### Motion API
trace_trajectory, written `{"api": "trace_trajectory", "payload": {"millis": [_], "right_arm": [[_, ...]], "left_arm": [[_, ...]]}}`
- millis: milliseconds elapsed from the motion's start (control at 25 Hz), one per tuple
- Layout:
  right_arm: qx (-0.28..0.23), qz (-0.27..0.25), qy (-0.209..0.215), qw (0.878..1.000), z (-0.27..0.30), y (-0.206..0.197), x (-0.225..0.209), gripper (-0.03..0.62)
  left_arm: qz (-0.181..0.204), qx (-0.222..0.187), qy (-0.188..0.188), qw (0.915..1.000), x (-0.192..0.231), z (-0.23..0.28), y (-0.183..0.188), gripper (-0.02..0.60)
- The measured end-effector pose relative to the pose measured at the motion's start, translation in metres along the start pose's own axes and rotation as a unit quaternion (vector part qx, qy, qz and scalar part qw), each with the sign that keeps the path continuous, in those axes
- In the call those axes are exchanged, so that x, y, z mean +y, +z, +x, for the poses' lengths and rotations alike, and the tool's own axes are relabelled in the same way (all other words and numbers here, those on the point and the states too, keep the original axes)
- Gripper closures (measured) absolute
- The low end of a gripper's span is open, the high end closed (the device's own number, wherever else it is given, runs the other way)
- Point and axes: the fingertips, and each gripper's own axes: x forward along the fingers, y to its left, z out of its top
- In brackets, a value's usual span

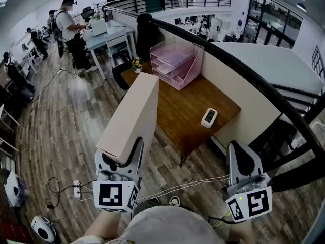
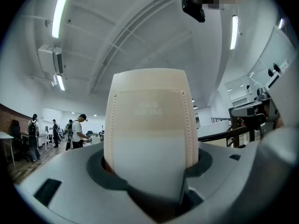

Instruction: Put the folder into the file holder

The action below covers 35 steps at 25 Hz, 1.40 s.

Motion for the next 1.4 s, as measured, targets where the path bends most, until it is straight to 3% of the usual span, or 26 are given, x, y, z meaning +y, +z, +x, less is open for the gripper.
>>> {"api": "trace_trajectory", "payload": {"millis": [360,920,1400], "right_arm": [[0.003,0.023,-0.002,1.0,0.005,-0.006,-0.003,0.591],[0.026,0.028,0.038,0.999,0.017,-0.029,0.005,0.591],[0.029,0.024,0.038,0.999,0.066,-0.039,0.004,0.591]], "left_arm": [[-0.002,0.007,0.002,1.0,0.003,0.0,-0.003,0.285],[-0.013,0.019,0.027,0.9994,0.007,-0.005,-0.013,0.287],[-0.022,0.016,0.021,0.9994,0.03,0.034,-0.023,0.287]]}}
